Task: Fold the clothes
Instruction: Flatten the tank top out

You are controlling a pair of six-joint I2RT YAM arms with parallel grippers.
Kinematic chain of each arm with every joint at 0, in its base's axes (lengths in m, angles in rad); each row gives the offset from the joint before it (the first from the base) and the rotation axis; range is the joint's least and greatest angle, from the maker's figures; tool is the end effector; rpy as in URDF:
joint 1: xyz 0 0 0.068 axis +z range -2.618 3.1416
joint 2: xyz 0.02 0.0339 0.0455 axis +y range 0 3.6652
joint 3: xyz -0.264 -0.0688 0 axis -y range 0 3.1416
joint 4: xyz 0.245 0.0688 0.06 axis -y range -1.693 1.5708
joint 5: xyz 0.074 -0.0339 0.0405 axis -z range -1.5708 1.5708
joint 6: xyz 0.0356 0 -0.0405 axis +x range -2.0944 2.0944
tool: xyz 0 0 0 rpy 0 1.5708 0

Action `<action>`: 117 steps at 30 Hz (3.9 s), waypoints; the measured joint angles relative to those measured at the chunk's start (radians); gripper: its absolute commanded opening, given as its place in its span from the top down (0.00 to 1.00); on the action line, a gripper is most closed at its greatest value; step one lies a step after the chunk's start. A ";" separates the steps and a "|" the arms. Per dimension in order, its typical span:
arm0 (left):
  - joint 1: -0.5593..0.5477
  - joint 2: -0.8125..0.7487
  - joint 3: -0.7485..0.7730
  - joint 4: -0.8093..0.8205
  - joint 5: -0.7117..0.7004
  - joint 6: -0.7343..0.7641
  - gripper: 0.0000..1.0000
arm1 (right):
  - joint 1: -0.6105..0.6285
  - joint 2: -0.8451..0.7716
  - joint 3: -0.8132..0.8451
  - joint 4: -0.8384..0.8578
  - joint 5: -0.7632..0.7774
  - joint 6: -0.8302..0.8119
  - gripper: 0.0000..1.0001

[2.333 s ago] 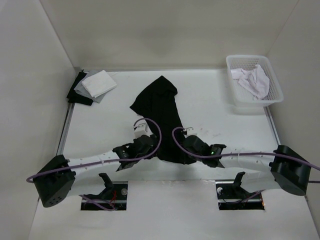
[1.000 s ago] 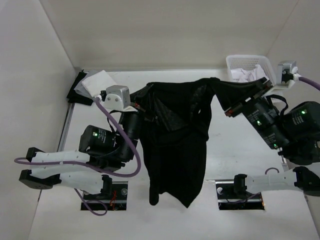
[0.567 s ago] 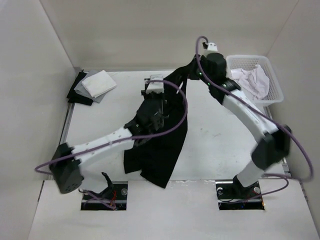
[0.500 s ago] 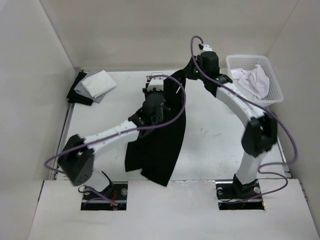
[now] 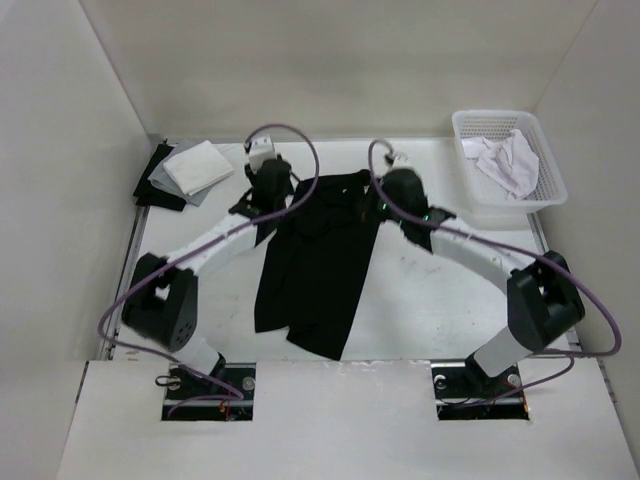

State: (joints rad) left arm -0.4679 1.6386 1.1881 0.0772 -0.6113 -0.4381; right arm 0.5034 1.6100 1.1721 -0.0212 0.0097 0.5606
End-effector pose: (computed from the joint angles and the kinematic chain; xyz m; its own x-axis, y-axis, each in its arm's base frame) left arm 0.3489 -0.1534 0.2866 -0.2491 -0.2634 -0.9320 -0.2355 0.9499 -0.2055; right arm 0.3295 0.1810 0.2792 -0.5812 0.2869 -0.7615 -0.1957 0.8591 0.4730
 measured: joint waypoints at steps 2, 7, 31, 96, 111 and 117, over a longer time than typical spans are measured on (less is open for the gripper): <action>-0.043 -0.109 -0.157 -0.006 0.039 -0.049 0.73 | 0.089 -0.056 -0.157 0.046 0.004 0.027 0.95; -0.109 -0.362 -0.567 -0.098 0.154 -0.190 0.81 | 0.221 -0.105 -0.481 0.032 0.050 0.092 0.62; -0.162 -0.665 -0.761 -0.460 0.259 -0.428 0.62 | -0.121 0.204 -0.043 0.030 0.138 0.107 0.75; -0.137 -1.011 -0.849 -0.461 0.100 -0.757 0.99 | 0.258 -0.589 -0.677 -0.198 0.340 0.232 0.56; 0.100 -1.073 -0.984 -0.400 0.293 -0.649 0.98 | 0.411 -0.440 -0.676 -0.358 0.371 0.415 0.62; 0.099 -1.075 -0.993 -0.367 0.312 -0.640 0.98 | 0.463 -0.438 -0.676 -0.359 0.355 0.491 0.66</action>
State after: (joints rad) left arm -0.3691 0.5640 0.1955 -0.2897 -0.2996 -1.0786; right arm 0.9661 1.1725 0.4961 -0.3801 0.3645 1.0515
